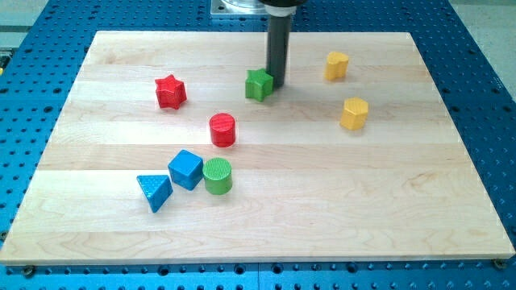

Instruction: Place the green star above the red circle

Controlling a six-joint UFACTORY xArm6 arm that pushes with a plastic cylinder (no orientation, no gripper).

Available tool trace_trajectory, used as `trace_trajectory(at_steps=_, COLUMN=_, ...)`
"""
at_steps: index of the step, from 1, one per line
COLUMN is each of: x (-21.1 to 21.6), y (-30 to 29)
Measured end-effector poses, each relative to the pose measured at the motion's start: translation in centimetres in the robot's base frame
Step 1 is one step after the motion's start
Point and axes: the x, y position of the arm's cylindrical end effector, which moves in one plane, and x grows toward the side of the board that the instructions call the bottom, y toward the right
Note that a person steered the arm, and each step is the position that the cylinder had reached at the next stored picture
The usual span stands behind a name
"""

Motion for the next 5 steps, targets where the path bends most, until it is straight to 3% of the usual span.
trace_trajectory(at_steps=1, x=1.3, y=-3.4)
trace_trajectory(at_steps=3, x=-0.1, y=-3.6)
trace_trajectory(at_steps=5, x=2.6, y=-5.3)
